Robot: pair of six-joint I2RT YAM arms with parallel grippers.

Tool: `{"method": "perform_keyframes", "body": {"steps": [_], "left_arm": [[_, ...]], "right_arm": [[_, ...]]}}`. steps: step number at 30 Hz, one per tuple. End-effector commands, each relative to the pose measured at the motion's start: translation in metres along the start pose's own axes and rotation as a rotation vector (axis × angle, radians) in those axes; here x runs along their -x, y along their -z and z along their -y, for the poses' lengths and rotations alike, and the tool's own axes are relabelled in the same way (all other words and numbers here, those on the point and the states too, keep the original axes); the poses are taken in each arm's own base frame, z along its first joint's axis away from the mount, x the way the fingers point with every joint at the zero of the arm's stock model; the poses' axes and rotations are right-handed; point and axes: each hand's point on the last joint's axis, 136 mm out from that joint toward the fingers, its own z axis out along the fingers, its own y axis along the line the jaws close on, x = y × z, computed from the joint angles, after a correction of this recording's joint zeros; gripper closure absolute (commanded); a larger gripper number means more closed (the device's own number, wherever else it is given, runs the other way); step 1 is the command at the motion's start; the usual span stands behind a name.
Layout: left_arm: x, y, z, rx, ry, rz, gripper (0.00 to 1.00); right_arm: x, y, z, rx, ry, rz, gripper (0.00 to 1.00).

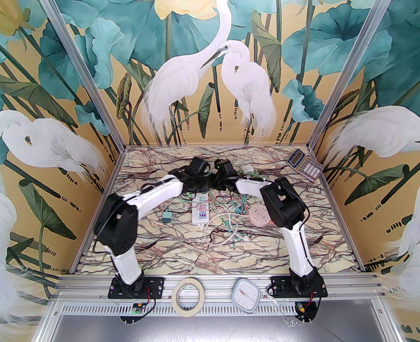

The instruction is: Pull the plug off the socket

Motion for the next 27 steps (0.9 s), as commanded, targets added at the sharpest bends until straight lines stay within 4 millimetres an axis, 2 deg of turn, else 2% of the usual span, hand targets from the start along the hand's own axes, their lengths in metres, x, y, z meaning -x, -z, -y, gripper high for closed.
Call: {"method": "perform_keyframes", "body": {"steps": [1,4,8,13,16,21,24,27], "left_arm": [[0.028,0.033,0.013,-0.089,0.025,0.105,0.93],[0.039,0.05,-0.007,-0.017,0.022,0.171,0.92],[0.042,0.062,-0.056,0.074,0.097,0.213,0.92],[0.019,0.06,-0.126,0.187,0.225,0.205,0.92],[0.005,0.058,-0.156,0.237,0.28,0.187,0.92],[-0.014,0.044,-0.185,0.269,0.336,0.135,0.92],[-0.015,0.035,-0.185,0.251,0.338,0.116,0.92],[-0.004,0.027,-0.175,0.21,0.315,0.112,0.92]], "right_arm": [[-0.066,-0.013,0.046,-0.164,-0.053,-0.188,0.74],[-0.066,-0.014,0.045,-0.163,-0.053,-0.186,0.73],[-0.066,-0.014,0.045,-0.163,-0.053,-0.187,0.72],[-0.066,-0.013,0.046,-0.165,-0.054,-0.187,0.71],[-0.066,-0.013,0.045,-0.162,-0.053,-0.185,0.7],[-0.065,-0.012,0.042,-0.148,-0.043,-0.182,0.68],[-0.062,-0.01,0.038,-0.135,-0.031,-0.169,0.67],[-0.058,-0.006,0.033,-0.116,-0.017,-0.147,0.62]]}}
